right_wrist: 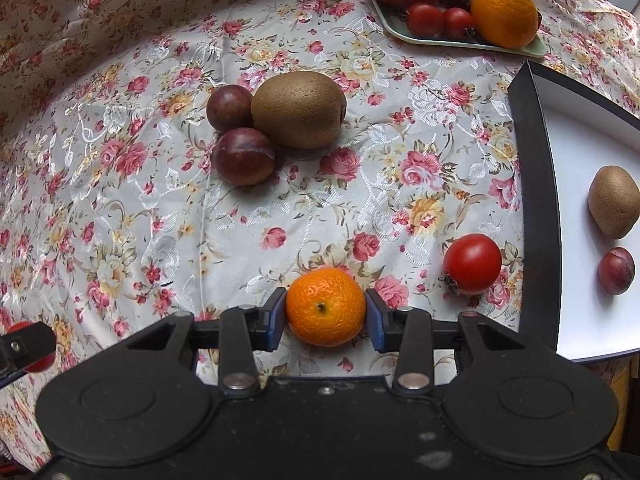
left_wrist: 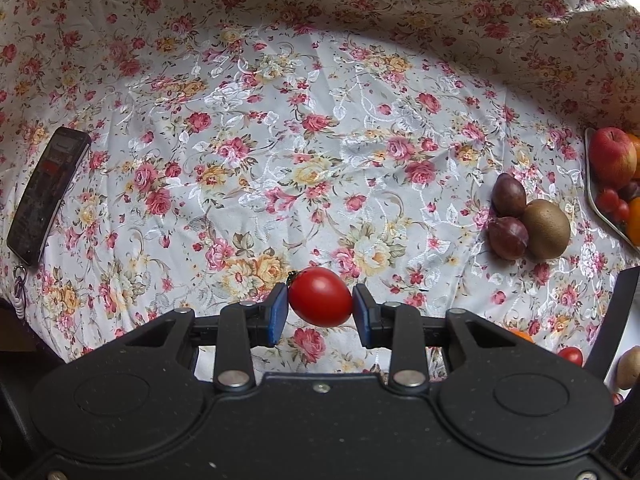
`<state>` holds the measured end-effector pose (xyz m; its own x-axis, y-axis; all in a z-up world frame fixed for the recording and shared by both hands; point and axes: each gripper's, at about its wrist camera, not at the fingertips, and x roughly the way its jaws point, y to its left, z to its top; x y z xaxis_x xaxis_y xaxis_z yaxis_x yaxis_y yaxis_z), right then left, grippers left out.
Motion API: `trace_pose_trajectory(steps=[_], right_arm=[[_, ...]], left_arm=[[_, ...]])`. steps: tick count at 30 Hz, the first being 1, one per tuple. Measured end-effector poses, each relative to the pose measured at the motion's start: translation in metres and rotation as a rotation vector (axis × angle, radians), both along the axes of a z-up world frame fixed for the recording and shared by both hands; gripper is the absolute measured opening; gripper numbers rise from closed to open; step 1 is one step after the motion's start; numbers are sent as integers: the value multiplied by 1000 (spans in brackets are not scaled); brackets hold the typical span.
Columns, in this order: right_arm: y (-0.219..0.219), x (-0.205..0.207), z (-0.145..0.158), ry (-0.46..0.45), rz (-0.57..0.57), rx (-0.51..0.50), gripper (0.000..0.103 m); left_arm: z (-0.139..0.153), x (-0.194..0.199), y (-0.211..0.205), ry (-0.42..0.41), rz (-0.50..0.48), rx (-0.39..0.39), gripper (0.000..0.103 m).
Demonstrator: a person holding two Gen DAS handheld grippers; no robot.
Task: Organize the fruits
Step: 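Carry the tomato in the left tool while the right tool carries the tangerine over the box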
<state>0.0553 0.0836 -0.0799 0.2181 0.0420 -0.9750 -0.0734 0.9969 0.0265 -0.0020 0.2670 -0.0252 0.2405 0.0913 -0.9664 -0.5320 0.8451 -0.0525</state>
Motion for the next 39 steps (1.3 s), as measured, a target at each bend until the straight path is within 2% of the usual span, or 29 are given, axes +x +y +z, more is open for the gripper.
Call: trace_pose_trajectory(steps=[7, 22, 30, 39], right_arm=[[-18, 5, 12, 34, -40, 103, 42], [-92, 14, 55, -43, -153, 204, 42], [-157, 27, 69, -75, -297, 211, 42], [-232, 34, 79, -106, -477, 193, 42]], left_arm=[[9, 7, -20, -16, -30, -2, 43], [18, 33, -96, -21, -157, 30, 43], [17, 46, -149, -14, -266, 39, 43], [18, 55, -203, -17, -381, 9, 43]])
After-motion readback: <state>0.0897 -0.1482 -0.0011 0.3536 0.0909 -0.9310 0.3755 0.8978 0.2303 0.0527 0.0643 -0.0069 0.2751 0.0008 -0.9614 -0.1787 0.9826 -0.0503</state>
